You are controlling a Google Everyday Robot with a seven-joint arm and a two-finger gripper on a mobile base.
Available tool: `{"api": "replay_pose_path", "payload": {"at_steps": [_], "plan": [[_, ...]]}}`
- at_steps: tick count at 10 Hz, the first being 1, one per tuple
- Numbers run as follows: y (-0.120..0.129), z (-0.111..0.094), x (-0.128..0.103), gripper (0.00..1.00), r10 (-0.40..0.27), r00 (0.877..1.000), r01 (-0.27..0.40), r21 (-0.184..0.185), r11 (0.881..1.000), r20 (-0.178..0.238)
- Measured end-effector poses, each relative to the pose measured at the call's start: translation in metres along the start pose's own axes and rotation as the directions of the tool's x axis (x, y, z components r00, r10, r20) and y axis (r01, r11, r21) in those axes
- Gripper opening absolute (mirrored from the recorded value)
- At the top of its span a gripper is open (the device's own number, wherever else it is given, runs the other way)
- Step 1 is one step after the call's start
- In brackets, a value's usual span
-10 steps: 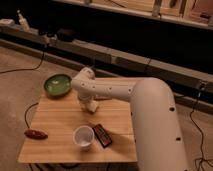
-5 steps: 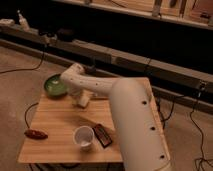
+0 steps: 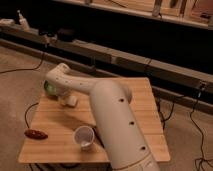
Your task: Wipe the white sponge on the table
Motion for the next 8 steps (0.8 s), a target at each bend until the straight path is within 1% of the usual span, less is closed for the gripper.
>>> {"api": "replay_pose_path", "payload": {"at_steps": [2, 3, 6, 7, 8], "plan": [[-0.023, 0.009, 0.018, 0.26, -0.061, 0.998, 0.061, 0.028, 0.998, 0.006], [-0.032, 0.010, 0.026, 0.26, -0.084, 0.996, 0.084, 0.041, 0.996, -0.001], [-0.060, 0.001, 0.044, 0.26, -0.157, 0.987, 0.159, 0.065, 0.985, -0.030], [-0.073, -0.001, 0.046, 0.26, -0.179, 0.983, 0.181, 0.077, 0.981, -0.029], [-0.087, -0.002, 0.037, 0.26, -0.196, 0.980, 0.196, 0.093, 0.976, -0.007]]}}
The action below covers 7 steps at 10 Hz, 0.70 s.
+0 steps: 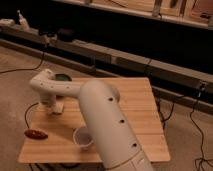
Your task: Wipe the white sponge on the table
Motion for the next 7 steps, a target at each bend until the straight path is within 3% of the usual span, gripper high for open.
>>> {"api": "replay_pose_path", "payload": {"at_steps": [4, 7], "plan": [[-0.042, 0.012, -0.033, 0.26, 0.007, 0.994, -0.012, 0.055, 0.998, 0.105], [-0.064, 0.013, -0.040, 0.26, -0.018, 0.990, 0.009, 0.065, 0.998, 0.143]]}}
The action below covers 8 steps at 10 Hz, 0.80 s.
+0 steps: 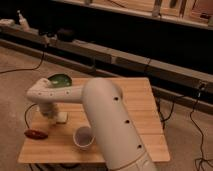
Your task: Wipe the white sponge on the table
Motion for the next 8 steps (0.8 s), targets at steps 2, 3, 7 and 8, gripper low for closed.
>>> {"api": "replay_pose_path", "payload": {"at_steps": [2, 3, 7, 8], "plan": [[-0.013, -0.001, -0.001, 0.26, -0.023, 1.000, 0.023, -0.002, 1.000, 0.012], [-0.019, -0.004, -0.001, 0.26, -0.029, 0.999, 0.029, -0.002, 1.000, 0.013], [-0.035, -0.023, -0.008, 0.26, -0.032, 0.999, 0.032, -0.007, 0.999, -0.007], [-0.039, -0.023, -0.013, 0.26, -0.030, 1.000, 0.030, -0.002, 1.000, 0.001]]}}
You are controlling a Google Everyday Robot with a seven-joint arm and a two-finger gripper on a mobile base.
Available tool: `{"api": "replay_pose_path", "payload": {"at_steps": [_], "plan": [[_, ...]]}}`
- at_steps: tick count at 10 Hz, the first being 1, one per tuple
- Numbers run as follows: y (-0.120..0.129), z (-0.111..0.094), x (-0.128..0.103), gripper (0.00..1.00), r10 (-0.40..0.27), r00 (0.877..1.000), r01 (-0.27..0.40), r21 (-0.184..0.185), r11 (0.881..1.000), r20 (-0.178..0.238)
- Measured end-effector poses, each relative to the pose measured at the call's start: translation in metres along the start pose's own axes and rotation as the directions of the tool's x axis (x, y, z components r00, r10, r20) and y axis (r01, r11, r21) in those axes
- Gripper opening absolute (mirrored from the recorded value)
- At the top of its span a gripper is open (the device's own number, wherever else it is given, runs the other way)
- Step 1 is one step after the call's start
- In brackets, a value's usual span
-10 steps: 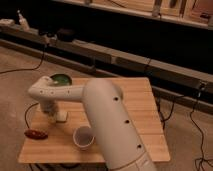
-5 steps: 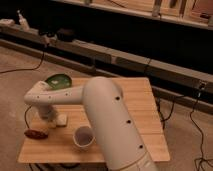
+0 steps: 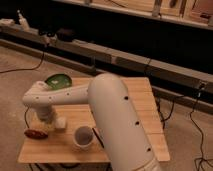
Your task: Wipe the white sponge on the table
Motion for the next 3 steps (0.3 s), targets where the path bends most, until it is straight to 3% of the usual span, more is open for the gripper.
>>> {"api": "replay_pose_path", "payload": {"at_steps": [1, 3], "plan": [[-0.008, 0.003, -0.006, 0.28, 0.000, 1.000, 0.000, 0.014, 1.000, 0.015], [-0.019, 0.009, -0.014, 0.43, -0.007, 1.000, 0.005, 0.042, 0.999, 0.028]]}}
